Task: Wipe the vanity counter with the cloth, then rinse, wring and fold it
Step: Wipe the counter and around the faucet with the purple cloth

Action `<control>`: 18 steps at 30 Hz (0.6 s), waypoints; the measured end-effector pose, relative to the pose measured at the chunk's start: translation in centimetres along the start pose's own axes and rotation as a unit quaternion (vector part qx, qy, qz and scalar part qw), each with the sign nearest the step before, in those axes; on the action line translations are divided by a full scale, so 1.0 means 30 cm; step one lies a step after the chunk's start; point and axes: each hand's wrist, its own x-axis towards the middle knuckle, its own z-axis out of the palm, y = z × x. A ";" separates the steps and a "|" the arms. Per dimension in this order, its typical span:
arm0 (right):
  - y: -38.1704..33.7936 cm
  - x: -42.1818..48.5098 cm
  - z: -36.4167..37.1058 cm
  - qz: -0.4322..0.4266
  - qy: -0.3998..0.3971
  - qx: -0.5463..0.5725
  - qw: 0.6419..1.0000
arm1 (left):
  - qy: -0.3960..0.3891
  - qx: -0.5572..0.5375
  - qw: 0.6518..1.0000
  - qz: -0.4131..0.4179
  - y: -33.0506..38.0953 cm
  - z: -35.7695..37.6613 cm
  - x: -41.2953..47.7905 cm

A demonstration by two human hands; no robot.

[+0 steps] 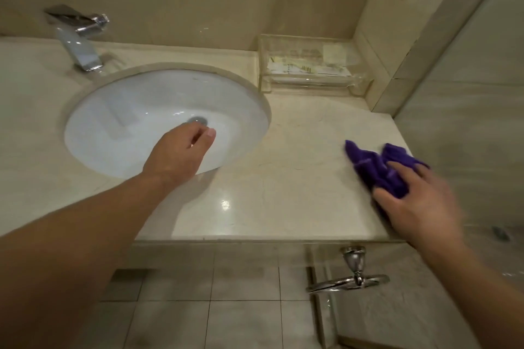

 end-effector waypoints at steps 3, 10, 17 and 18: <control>0.009 0.011 0.003 0.009 -0.004 -0.009 1.000 | -0.014 0.033 0.999 0.021 -0.024 -0.066 -0.045; -0.082 -0.056 0.041 0.011 0.034 -0.023 0.999 | -0.024 0.193 0.980 -0.037 -0.158 -0.232 -0.170; -0.359 -0.197 0.103 -0.061 0.016 -0.035 0.997 | -0.011 0.250 0.965 -0.083 -0.241 -0.335 -0.240; -0.403 -0.219 0.116 -0.072 0.015 -0.034 0.997 | -0.014 0.248 0.965 -0.082 -0.250 -0.345 -0.246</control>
